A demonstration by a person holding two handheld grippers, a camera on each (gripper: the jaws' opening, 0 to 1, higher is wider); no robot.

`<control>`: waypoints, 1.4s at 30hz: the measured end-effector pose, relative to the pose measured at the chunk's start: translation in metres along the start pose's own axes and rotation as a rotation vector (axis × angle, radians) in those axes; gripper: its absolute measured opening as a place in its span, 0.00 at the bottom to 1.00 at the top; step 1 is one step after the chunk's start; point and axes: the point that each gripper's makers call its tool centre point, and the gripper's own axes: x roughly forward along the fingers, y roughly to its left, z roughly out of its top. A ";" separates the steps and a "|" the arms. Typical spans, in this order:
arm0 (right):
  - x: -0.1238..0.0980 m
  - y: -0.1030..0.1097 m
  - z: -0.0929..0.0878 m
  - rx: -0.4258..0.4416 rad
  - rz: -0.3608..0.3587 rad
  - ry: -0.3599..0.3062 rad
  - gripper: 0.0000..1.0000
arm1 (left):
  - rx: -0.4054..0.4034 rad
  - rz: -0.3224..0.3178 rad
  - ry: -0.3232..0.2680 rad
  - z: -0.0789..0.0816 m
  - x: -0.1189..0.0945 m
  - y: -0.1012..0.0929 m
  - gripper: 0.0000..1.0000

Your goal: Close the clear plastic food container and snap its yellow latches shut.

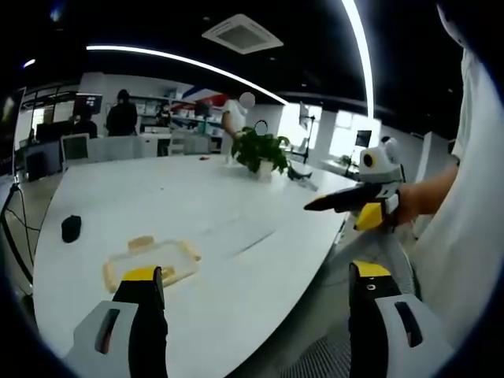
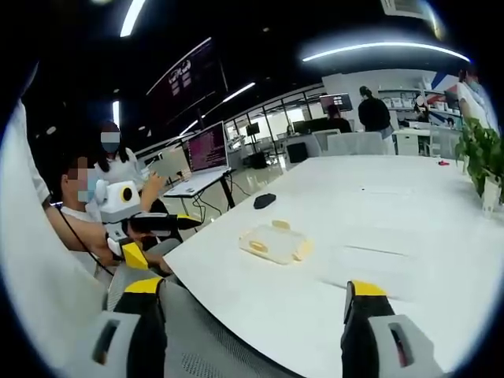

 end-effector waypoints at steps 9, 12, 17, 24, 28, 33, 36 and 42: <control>0.000 -0.001 0.000 0.002 -0.002 -0.002 0.93 | -0.001 0.001 -0.002 0.000 0.000 0.000 0.97; -0.001 -0.001 0.000 0.002 -0.003 -0.003 0.93 | -0.002 0.003 -0.002 0.000 0.000 0.000 0.97; -0.001 -0.001 0.000 0.002 -0.005 -0.005 0.94 | -0.001 0.004 -0.002 0.000 0.000 0.000 0.97; -0.001 -0.001 0.000 0.000 -0.004 -0.003 0.94 | -0.001 0.005 -0.006 0.001 0.000 0.000 0.97; 0.000 0.000 0.001 -0.006 -0.005 -0.003 0.94 | -0.001 0.006 -0.010 0.002 -0.001 0.000 0.97; 0.000 0.000 0.000 -0.009 -0.005 -0.001 0.94 | -0.001 0.005 -0.014 0.003 -0.001 0.000 0.97; -0.001 0.000 0.001 -0.011 -0.004 -0.003 0.93 | 0.001 0.002 -0.015 0.004 -0.002 -0.001 0.97; -0.001 0.005 0.004 -0.029 0.003 0.002 0.94 | -0.026 0.007 -0.042 0.012 -0.005 0.003 0.97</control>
